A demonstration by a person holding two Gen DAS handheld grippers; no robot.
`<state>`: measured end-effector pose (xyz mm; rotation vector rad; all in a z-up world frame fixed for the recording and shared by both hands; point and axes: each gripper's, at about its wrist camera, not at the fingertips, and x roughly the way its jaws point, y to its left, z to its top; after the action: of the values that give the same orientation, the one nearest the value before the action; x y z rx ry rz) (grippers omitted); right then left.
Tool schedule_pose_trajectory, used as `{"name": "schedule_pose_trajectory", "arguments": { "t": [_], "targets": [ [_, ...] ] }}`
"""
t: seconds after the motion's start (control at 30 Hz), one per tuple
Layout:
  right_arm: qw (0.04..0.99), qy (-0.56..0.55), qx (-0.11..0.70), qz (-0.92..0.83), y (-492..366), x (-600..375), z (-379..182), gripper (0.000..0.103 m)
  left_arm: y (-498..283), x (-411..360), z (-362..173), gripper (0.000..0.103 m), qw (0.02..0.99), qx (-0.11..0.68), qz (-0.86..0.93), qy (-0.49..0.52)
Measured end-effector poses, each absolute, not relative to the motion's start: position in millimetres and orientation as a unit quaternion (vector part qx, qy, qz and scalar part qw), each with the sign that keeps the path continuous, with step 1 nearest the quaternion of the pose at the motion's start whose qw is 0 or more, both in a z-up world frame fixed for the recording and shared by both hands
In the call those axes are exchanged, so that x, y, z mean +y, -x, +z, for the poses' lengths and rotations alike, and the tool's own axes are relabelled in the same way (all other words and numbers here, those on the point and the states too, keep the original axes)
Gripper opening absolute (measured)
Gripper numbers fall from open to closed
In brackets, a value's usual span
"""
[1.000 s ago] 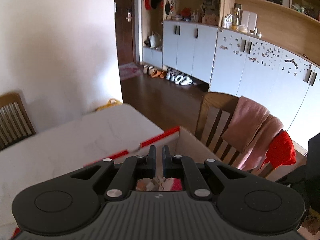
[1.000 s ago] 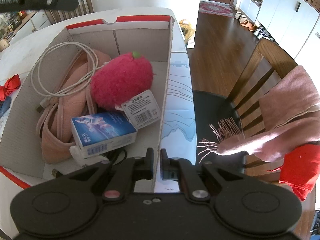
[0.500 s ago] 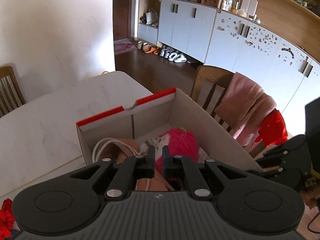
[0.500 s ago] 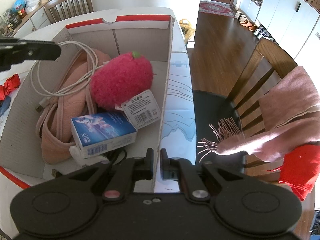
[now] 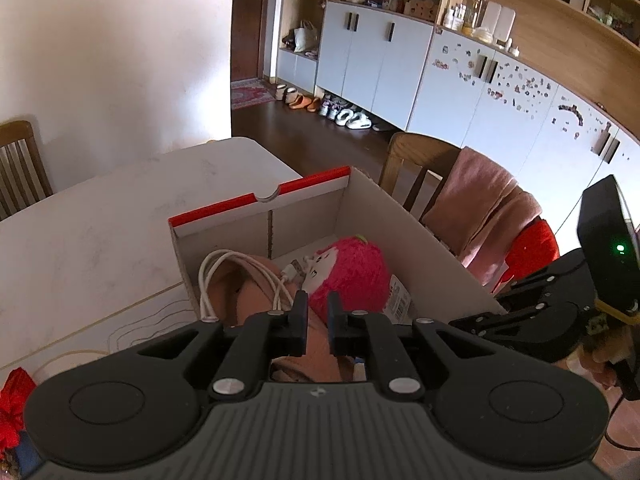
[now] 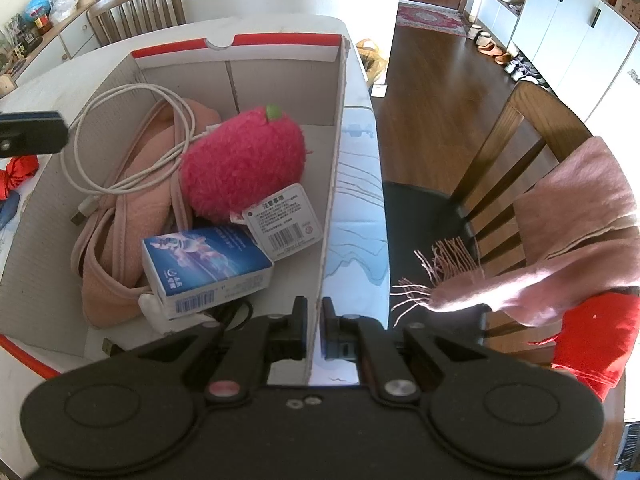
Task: Organize objects
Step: 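Carry the white cable with the left gripper into the box and release, then move the left gripper back to the table over the red cloth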
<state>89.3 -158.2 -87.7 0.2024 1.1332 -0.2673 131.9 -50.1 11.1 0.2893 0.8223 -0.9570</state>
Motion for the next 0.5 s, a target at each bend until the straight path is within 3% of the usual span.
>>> {"name": "schedule_pose_trajectory", "arguments": {
  "t": [0.3,0.4,0.5],
  "targets": [
    [0.829,-0.092,0.537,-0.129,-90.3,-156.8,-86.0,0.005,-123.3,-20.7,16.3,0.012,0.810,0.378,-0.432,-0.121],
    [0.829,-0.091,0.537,-0.129,-90.4,-156.6,-85.8,0.005,-122.7,-9.0,14.2,0.023,0.813,0.383,-0.425,-0.112],
    [0.828,-0.090,0.538,-0.130,-90.7,-156.4,-85.6,0.005,-122.1,4.4,11.8,0.047,0.819,0.383,-0.415,-0.103]
  ]
}}
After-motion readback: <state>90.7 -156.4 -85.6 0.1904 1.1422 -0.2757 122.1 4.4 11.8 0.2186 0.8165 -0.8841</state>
